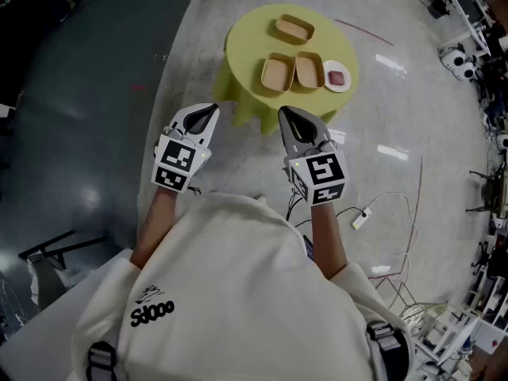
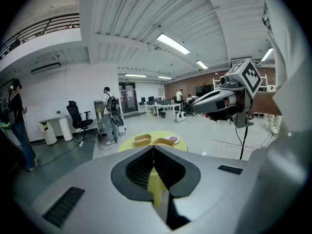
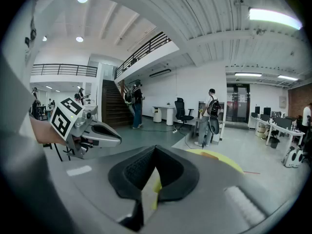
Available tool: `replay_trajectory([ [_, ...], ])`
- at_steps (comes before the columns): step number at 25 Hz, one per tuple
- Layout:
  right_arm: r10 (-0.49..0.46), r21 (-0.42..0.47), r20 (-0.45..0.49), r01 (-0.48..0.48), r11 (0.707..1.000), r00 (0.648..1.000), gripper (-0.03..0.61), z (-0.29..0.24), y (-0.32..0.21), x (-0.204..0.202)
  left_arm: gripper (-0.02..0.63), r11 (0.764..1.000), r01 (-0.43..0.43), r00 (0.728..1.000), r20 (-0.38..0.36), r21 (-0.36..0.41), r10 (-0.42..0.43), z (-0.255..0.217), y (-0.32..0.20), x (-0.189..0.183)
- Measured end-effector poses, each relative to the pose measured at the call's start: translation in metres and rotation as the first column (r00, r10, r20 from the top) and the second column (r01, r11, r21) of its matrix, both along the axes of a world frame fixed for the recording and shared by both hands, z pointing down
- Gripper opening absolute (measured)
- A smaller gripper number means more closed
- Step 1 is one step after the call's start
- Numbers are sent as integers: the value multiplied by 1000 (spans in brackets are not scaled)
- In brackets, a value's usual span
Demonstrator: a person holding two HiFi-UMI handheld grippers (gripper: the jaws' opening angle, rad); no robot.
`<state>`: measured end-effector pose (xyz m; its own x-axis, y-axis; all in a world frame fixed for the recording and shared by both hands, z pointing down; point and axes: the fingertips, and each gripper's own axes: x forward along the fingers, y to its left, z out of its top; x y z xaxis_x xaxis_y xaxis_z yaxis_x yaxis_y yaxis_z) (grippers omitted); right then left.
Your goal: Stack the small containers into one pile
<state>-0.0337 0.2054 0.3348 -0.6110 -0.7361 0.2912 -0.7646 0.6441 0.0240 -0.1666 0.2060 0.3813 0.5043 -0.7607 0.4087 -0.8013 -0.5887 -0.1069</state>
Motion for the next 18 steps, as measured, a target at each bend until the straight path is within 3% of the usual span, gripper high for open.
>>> replay_trajectory([
  [7,4,-9,13,-4,1000,1000,9,3,-7,6,6,1000,10,1000,3,-11,-10,5,-9,4],
  [18,24,-8,87,-24,1000,996,9,4,-16,53,6,1000,16,1000,18,-17,-15,2,-19,41],
])
